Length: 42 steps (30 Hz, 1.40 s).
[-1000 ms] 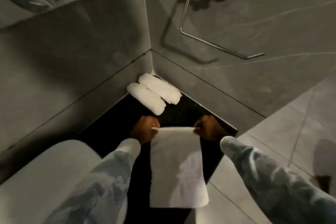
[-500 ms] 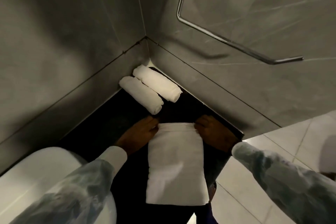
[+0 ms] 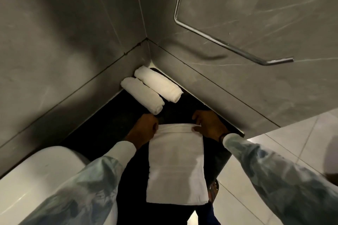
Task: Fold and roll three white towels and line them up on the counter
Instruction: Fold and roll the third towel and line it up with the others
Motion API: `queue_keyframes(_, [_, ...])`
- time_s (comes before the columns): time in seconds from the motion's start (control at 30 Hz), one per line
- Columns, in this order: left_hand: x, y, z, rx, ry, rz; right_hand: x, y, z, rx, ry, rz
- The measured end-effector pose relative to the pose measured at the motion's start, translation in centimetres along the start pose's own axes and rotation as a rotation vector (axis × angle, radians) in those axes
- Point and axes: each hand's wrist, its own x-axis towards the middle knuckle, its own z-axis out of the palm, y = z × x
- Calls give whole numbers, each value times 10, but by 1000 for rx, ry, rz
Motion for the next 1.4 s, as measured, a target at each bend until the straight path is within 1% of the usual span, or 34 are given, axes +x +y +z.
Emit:
queue_keyframes(0.07, [-5, -3, 4, -27, 31, 47, -2, -2, 3, -141, 30, -128])
queue_keyframes(0.1, [-8, -4, 6, -13, 41, 62, -6, -3, 6, -245, 64, -228])
queue_keyframes(0.17, [-11, -7, 9, 82, 68, 111, -15, 1, 15, -452, 133, -429])
queue_keyframes(0.2, [-13, -8, 9, 122, 79, 134, -19, 4, 19, -528, 147, -491])
queue_keyframes(0.27, [-16, -9, 10, 146, 96, 179, -29, 10, 25, -560, 123, -517])
queue_keyframes(0.33, [-19, -11, 13, 141, 93, 230, -36, 13, 27, -538, 69, -474])
queue_keyframes(0.4, [-20, -13, 16, 173, 85, 285, -39, 12, 22, -540, 92, -483])
queue_keyframes(0.47, [-22, -11, 17, 223, 78, 336, -38, 5, 14, -409, 107, -442])
queue_keyframes(0.5, [-23, -11, 18, 243, 82, 360, -36, 1, 9, -292, 93, -380])
queue_keyframes(0.57, [-25, -11, 18, 273, 89, 382, -28, -5, 2, -19, 62, -192])
queue_keyframes(0.6, [-26, -11, 18, 286, 90, 386, -24, -7, 0, 69, 41, -98])
queue_keyframes(0.63, [-27, -10, 18, 292, 98, 391, -20, -8, -3, 99, 10, -21])
queue_keyframes(0.73, [-25, -11, 20, 267, 124, 387, -12, -10, -9, 97, -146, 79])
queue_keyframes(0.8, [-26, -12, 22, 238, 123, 368, -12, -10, -11, 6, -231, 61])
queue_keyframes(0.87, [-27, -13, 22, 189, 119, 336, -14, -10, -11, -61, -263, 23])
queue_keyframes(0.93, [-27, -16, 21, 102, 113, 294, -20, -10, -7, -104, -246, -37])
queue_keyframes(1.0, [-25, -18, 20, 50, 108, 267, -27, -12, -1, -206, -219, -150])
queue_keyframes(1.13, [-24, -17, 19, 20, 133, 268, -32, -15, 9, -408, -86, -316])
queue_keyframes(1.2, [-28, -15, 18, 59, 145, 314, -31, -16, 14, -588, 7, -415])
queue_keyframes(1.27, [-33, -12, 18, 92, 156, 348, -36, -15, 19, -694, 83, -497])
queue_keyframes(1.3, [-37, -8, 15, 103, 142, 339, -40, -15, 22, -704, 126, -531])
queue_keyframes(1.33, [-39, -7, 14, 164, 104, 346, -43, -11, 24, -698, 163, -558])
queue_keyframes(1.4, [-41, -10, 13, 252, 57, 403, -46, -5, 28, -679, 197, -580])
